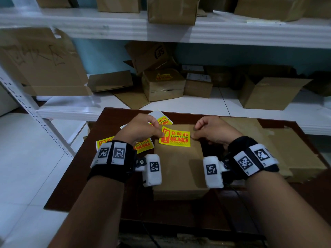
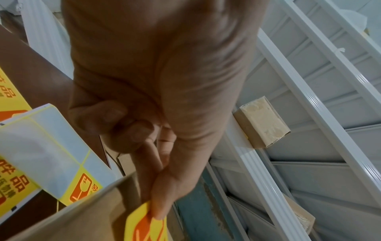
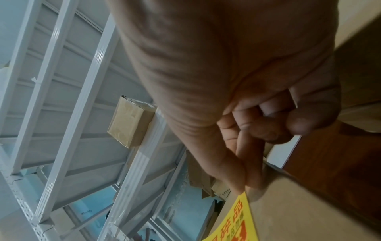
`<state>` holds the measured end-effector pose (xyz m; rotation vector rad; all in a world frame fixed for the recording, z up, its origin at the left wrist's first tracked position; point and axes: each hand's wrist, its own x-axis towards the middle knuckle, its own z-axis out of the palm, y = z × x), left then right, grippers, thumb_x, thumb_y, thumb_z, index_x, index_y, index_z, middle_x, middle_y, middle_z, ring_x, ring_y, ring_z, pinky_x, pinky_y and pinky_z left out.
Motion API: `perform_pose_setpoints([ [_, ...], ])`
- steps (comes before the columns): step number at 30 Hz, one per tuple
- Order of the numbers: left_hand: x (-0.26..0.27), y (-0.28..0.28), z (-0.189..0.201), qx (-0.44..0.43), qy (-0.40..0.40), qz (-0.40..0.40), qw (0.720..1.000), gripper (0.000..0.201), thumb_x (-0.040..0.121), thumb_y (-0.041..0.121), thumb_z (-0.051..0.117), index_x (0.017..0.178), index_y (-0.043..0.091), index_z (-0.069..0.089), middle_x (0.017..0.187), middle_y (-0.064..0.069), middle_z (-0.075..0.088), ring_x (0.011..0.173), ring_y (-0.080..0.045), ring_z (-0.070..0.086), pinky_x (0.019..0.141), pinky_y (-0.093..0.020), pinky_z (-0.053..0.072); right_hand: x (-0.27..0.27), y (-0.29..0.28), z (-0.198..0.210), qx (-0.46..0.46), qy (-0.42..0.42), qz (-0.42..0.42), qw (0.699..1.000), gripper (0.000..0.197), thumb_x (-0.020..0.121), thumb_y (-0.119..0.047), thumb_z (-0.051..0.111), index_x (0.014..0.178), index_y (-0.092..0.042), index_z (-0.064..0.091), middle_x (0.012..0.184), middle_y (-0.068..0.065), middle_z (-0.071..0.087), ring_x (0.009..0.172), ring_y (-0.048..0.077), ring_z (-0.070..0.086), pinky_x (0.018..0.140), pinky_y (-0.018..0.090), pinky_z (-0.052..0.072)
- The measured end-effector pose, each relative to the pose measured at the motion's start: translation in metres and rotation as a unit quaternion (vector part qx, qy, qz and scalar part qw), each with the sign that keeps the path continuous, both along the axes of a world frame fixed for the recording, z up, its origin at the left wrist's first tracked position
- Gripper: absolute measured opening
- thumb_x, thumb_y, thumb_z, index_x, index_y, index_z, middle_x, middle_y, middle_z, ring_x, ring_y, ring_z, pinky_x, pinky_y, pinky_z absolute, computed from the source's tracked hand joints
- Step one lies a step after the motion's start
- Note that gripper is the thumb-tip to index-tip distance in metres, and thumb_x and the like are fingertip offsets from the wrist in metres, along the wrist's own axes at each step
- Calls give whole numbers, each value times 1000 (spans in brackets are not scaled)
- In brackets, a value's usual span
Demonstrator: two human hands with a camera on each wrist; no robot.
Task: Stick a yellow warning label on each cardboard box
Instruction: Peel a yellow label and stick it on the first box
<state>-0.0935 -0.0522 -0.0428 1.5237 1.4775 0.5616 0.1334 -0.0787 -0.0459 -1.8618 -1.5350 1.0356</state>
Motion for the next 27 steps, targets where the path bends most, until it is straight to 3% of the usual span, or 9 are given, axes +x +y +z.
perform_pose_setpoints([
  [3, 0, -1, 3, 7, -10, -8, 1000, 21, 79, 12, 81, 76, 15, 61, 69, 5, 53, 60, -8, 44, 43, -18, 32, 1, 1, 0, 2, -2, -6, 1000, 16, 82, -14, 80, 89, -15, 67, 80, 1, 64, 69, 11, 54, 51, 24, 42],
  [7, 1, -2, 6, 25, -54, -45, 997, 26, 79, 14, 81, 71, 19, 56, 69, -5, 53, 70, -20, 45, 57, -29, 35, 0, -1, 1, -11, -1, 9, 1000, 15, 84, -21, 79, 94, -13, 70, 78, -1, 66, 62, 8, 52, 51, 22, 42],
  [12, 5, -7, 8, 34, -153, -102, 982, 27, 78, 7, 78, 70, 20, 55, 81, -17, 56, 79, -24, 50, 74, -34, 44, 0, -4, 3, -30, 2, 37, 999, 27, 84, -24, 79, 108, -14, 70, 91, 3, 68, 74, 11, 58, 59, 25, 46],
  [17, 9, -10, 8, 40, -212, -126, 968, 36, 85, -7, 68, 69, 18, 46, 76, -3, 64, 66, -10, 56, 62, -20, 46, 1, -5, 6, -48, 11, 62, 997, 30, 82, -25, 81, 109, -17, 71, 92, -2, 69, 90, 15, 62, 72, 30, 48],
  [21, 11, -11, 9, 45, -241, -110, 963, 41, 85, -9, 66, 66, 18, 42, 71, -1, 63, 58, -8, 52, 58, -24, 39, 1, -4, 8, -57, 7, 66, 996, 33, 81, -24, 82, 111, -17, 71, 107, 3, 71, 104, 16, 62, 83, 32, 49],
  [23, 12, -10, 10, 32, -289, -87, 953, 41, 86, -7, 65, 65, 19, 41, 69, 1, 61, 61, -9, 53, 67, -33, 44, 3, -3, 5, -57, 10, 72, 996, 33, 78, -14, 84, 108, -14, 71, 100, 5, 71, 98, 17, 63, 90, 31, 49],
  [25, 10, -10, 13, 15, -341, -64, 938, 41, 87, -1, 66, 63, 22, 42, 73, 1, 58, 73, -13, 56, 78, -46, 46, 2, -2, 2, -55, 40, 81, 994, 33, 78, 2, 81, 108, -6, 68, 84, 5, 63, 85, 16, 59, 87, 22, 49],
  [27, 9, -10, 15, 19, -357, -57, 932, 40, 88, -1, 65, 63, 22, 44, 75, 0, 58, 78, -15, 60, 80, -47, 48, 2, -3, 0, -52, 67, 73, 994, 32, 82, 6, 75, 113, -1, 67, 75, -1, 57, 78, 12, 56, 85, 18, 48],
])
